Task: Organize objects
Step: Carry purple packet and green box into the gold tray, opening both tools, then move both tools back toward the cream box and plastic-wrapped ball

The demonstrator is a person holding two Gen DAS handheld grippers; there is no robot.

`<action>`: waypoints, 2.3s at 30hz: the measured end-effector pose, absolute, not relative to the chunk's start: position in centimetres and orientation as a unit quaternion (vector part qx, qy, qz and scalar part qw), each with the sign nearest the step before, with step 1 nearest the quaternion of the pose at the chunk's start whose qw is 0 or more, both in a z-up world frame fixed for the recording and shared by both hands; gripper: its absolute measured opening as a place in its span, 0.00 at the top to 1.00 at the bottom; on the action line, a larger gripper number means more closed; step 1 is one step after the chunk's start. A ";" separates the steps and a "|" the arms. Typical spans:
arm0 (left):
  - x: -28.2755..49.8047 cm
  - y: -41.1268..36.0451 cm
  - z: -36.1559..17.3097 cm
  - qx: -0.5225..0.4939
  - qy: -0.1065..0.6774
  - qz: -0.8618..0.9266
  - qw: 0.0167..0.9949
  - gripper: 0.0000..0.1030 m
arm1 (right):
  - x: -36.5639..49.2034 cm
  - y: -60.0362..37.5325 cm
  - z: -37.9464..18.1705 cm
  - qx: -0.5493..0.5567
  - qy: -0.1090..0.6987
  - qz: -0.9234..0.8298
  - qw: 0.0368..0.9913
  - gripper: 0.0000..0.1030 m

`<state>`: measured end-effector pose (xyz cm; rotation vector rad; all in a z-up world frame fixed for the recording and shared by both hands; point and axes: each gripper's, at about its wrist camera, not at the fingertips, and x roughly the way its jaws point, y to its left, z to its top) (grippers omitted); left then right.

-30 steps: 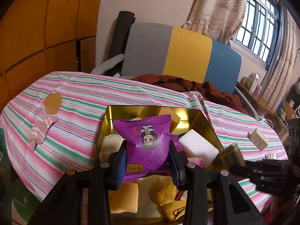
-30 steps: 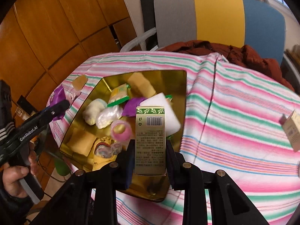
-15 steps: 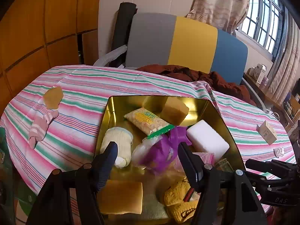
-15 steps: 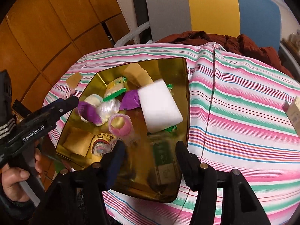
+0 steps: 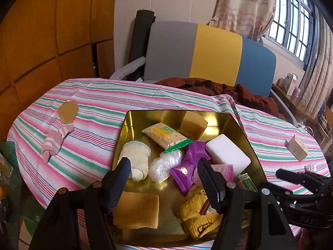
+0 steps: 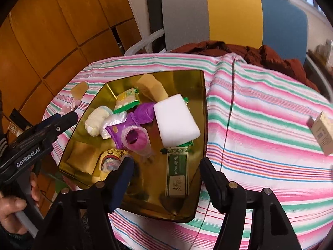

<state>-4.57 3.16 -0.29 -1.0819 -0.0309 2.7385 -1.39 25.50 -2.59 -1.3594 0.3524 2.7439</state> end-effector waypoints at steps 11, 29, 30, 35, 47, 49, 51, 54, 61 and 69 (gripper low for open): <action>-2.9 3.1 -0.4 -0.362 -0.009 0.927 0.093 0.34 | -0.5 23.8 -0.3 -0.389 0.047 0.917 0.074 0.26; -1.3 4.3 0.3 -0.357 0.003 0.927 0.114 0.34 | 0.7 23.1 0.8 -0.370 0.031 0.924 0.088 0.20; -1.2 4.5 0.4 -0.356 0.006 0.927 0.117 0.34 | 0.8 23.3 0.8 -0.370 0.032 0.924 0.090 0.20; -1.0 5.7 0.8 -0.351 0.022 0.927 0.131 0.34 | 1.1 24.2 0.8 -0.371 0.035 0.923 0.101 0.18; -0.8 9.5 1.3 -0.342 0.063 0.921 0.174 0.34 | 2.4 27.9 0.5 -0.376 0.054 0.915 0.136 0.18; -0.8 10.2 1.4 -0.340 0.071 0.920 0.182 0.34 | 2.6 28.8 0.7 -0.376 0.056 0.913 0.145 0.16; -0.9 11.0 1.5 -0.340 0.076 0.917 0.192 0.34 | 2.8 29.7 0.7 -0.377 0.059 0.911 0.152 0.16; -1.0 12.0 1.7 -0.339 0.082 0.915 0.202 0.34 | 3.2 31.7 0.8 -0.381 0.069 0.906 0.169 0.15; -1.1 14.2 1.9 -0.336 0.092 0.909 0.228 0.34 | 4.8 36.4 1.2 -0.388 0.093 0.892 0.213 0.15; -1.2 16.6 1.7 -0.336 0.105 0.903 0.245 0.34 | 7.3 43.3 1.5 -0.387 0.132 0.870 0.275 0.14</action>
